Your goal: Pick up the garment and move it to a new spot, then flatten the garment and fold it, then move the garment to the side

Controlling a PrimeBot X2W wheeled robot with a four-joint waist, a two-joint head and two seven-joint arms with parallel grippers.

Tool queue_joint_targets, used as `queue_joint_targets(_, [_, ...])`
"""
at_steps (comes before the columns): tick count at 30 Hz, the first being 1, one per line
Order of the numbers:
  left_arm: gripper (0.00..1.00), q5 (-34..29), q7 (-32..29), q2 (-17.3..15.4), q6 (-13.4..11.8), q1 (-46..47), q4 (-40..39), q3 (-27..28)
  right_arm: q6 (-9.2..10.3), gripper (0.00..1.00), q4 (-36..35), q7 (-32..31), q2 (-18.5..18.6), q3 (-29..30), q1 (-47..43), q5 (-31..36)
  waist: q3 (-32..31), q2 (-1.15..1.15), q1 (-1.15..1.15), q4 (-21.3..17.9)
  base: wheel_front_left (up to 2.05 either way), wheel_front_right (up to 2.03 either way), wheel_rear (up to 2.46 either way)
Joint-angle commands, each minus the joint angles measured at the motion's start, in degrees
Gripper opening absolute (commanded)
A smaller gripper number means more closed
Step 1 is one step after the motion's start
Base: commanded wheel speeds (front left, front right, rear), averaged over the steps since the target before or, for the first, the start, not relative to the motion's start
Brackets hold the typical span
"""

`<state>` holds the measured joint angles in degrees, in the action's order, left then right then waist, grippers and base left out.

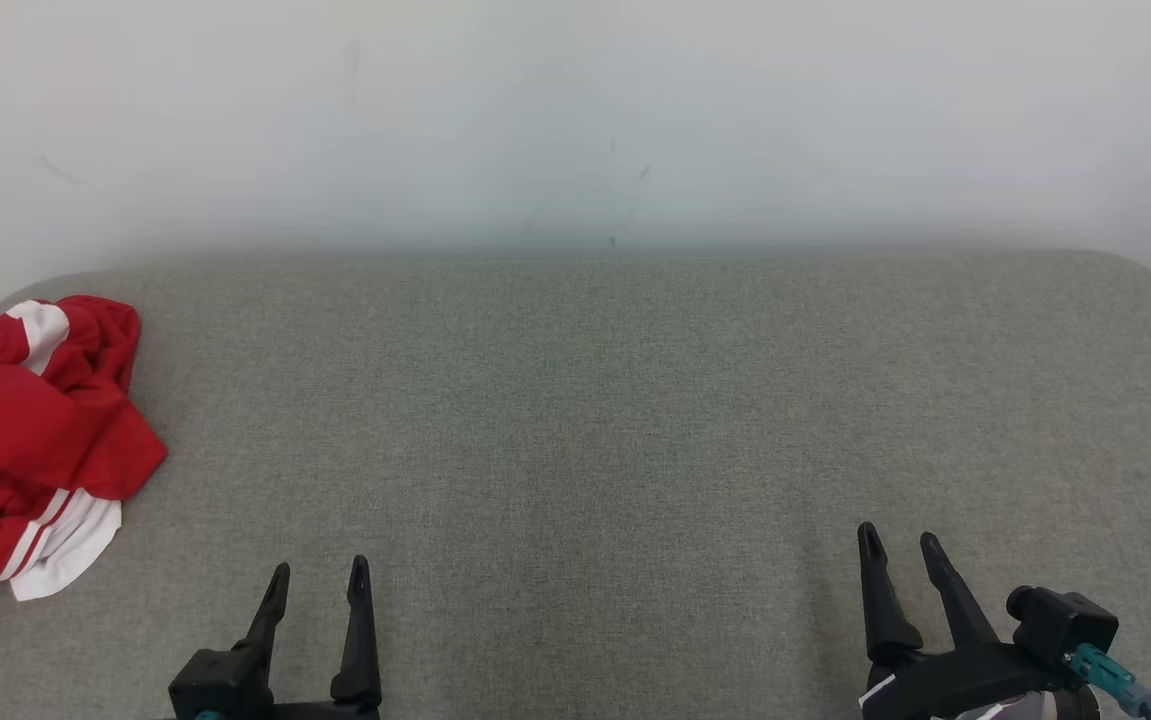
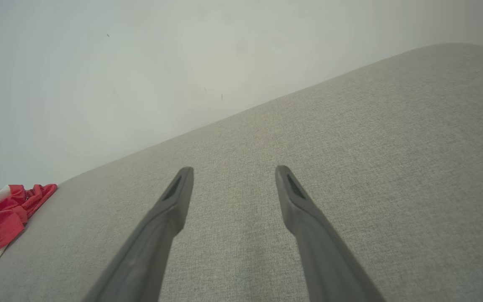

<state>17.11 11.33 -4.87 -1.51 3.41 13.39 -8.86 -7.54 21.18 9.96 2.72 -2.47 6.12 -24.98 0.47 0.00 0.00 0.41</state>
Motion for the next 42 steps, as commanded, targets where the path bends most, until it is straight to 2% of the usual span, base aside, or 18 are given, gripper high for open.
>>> queue_joint_targets(1, [1.0,-1.3,0.6,0.1,-0.1,-0.4,-0.1,0.1,0.07,1.0,-0.1,0.4,0.2,-0.1,0.2,1.3,0.0,0.0,0.0,0.1,0.0,0.0,0.0])
queue_joint_targets(17, [1.0,-3.3,2.4,1.3,1.8,0.6,2.2,1.7,0.09,1.0,-1.2,1.3,0.2,0.1,0.5,6.2,0.5,0.0,0.0,-0.1,0.0,0.0,0.0])
queue_joint_targets(32, [1.0,-8.8,3.9,1.7,1.6,1.0,2.8,2.0,0.1,1.0,-2.9,1.7,0.2,-0.5,-0.6,11.6,1.1,0.0,0.0,0.1,0.0,0.0,0.0])
queue_joint_targets(42, [1.0,-8.2,3.9,1.9,1.9,0.7,3.3,2.6,0.1,1.0,-2.9,1.2,0.2,-0.2,-1.0,11.9,0.7,0.0,0.0,0.2,0.0,0.0,0.0])
